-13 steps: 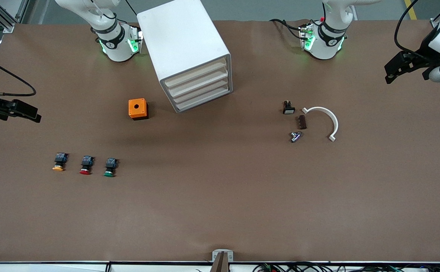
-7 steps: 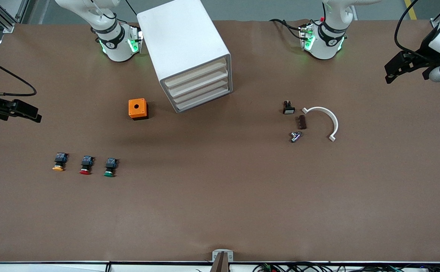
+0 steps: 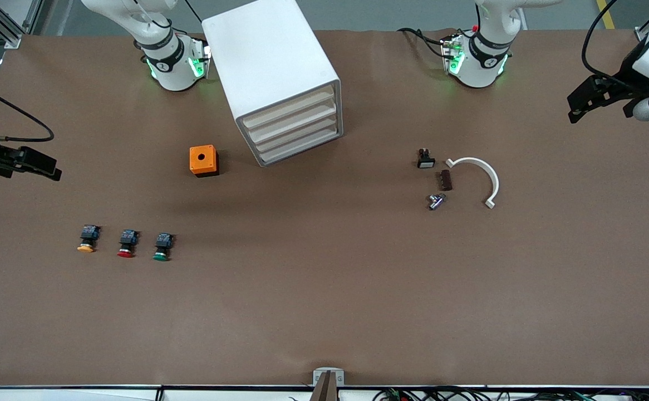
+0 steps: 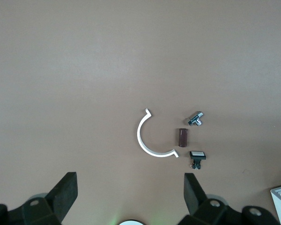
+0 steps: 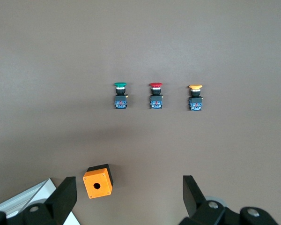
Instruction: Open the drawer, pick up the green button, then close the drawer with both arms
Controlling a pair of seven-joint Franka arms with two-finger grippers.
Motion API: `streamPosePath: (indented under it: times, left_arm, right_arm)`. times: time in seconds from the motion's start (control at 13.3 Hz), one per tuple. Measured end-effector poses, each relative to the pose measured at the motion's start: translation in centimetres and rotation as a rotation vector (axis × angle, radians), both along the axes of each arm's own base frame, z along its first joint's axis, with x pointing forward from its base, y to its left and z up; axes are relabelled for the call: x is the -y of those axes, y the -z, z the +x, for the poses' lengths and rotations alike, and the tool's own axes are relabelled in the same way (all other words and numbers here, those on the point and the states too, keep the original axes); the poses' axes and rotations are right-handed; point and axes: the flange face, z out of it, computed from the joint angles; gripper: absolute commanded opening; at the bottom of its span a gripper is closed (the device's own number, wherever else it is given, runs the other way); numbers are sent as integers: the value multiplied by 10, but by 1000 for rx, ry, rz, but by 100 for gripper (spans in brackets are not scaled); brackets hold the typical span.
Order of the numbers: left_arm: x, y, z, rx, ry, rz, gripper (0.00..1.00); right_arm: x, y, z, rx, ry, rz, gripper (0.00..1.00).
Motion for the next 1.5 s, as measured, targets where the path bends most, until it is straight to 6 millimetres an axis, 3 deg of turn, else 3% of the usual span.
streamPosePath:
  times: [1.5]
  left_arm:
    - [-8,10,-1,-56,-16,4,100]
  right_arm:
    - [-1,0,0,-1,-2,0,100]
